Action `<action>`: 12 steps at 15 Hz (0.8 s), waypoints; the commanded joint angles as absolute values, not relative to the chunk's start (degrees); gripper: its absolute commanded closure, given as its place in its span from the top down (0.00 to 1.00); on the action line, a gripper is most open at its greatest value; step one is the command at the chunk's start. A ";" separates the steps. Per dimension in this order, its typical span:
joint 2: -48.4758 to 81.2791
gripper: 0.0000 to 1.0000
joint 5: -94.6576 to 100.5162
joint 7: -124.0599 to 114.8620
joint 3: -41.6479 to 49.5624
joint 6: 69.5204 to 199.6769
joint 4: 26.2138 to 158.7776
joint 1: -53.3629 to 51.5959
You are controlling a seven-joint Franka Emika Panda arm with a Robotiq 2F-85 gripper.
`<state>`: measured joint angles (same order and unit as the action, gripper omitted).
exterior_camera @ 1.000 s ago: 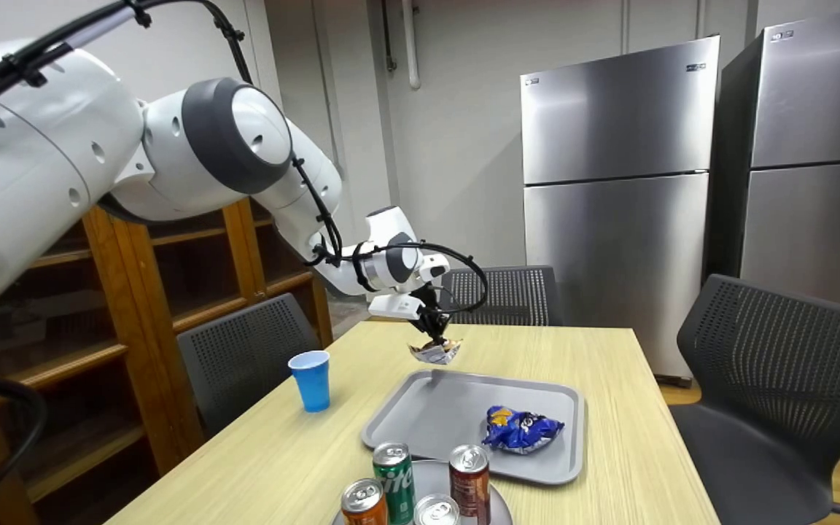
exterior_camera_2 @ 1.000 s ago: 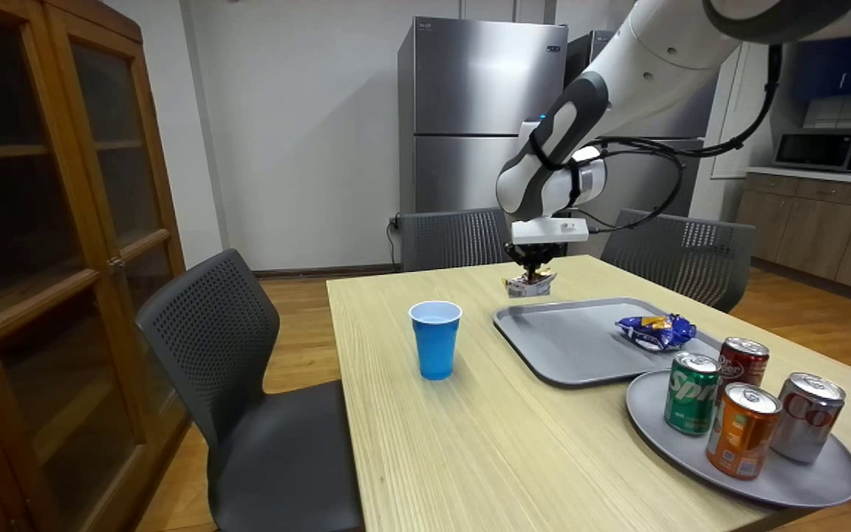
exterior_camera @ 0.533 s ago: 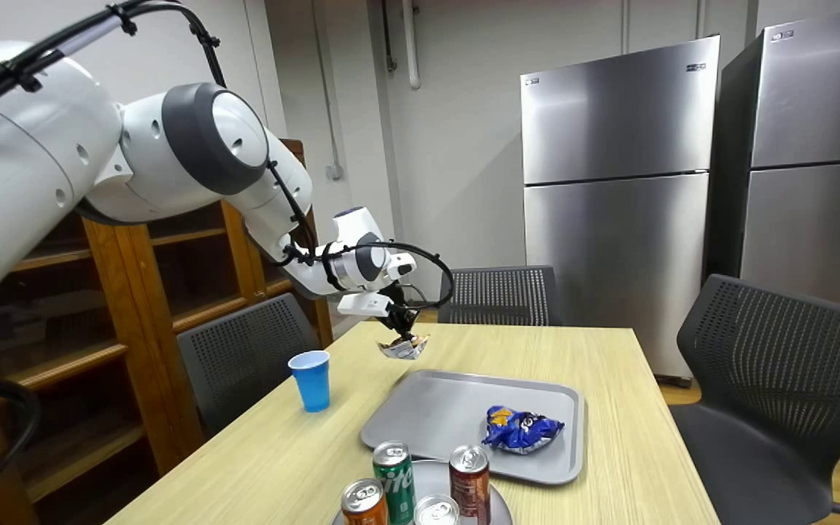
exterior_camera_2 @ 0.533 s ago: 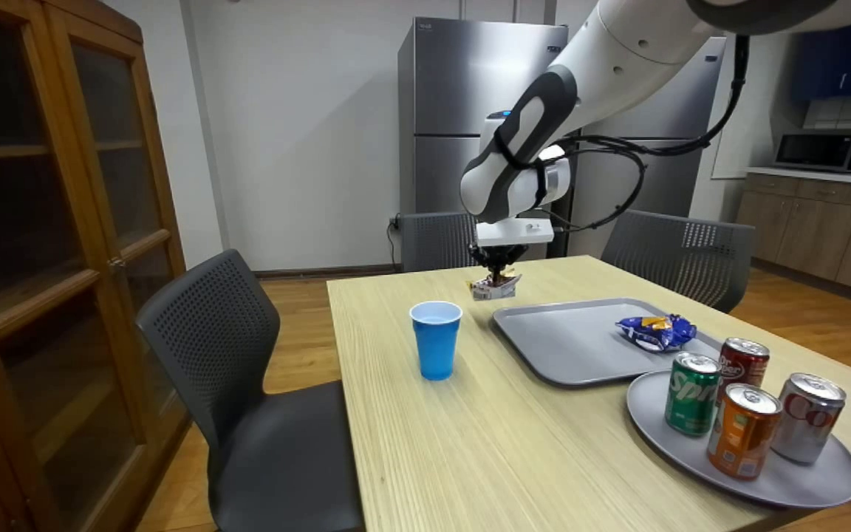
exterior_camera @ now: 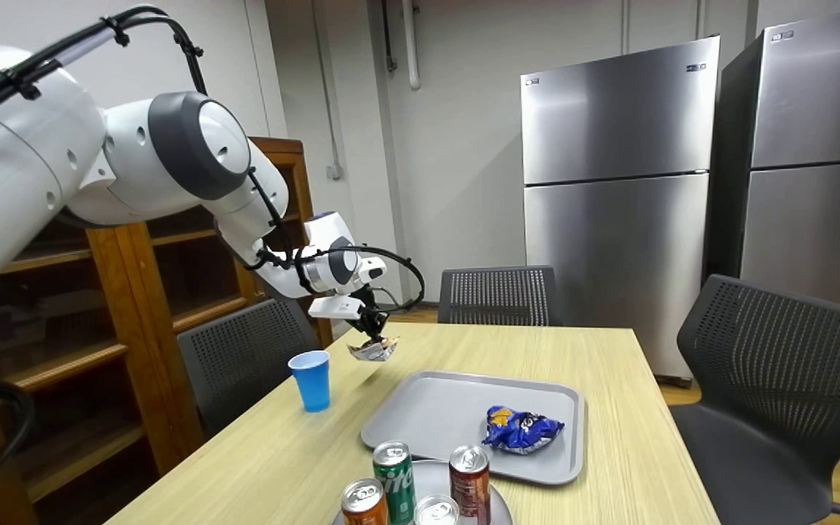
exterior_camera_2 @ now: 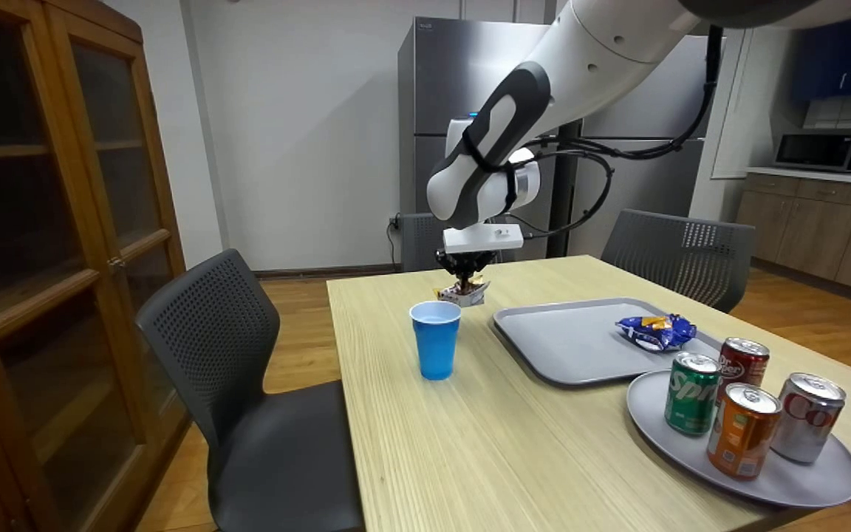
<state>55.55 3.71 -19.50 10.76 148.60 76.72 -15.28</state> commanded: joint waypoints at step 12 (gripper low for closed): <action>57.14 0.55 5.95 -20.71 10.30 145.59 73.25 -17.98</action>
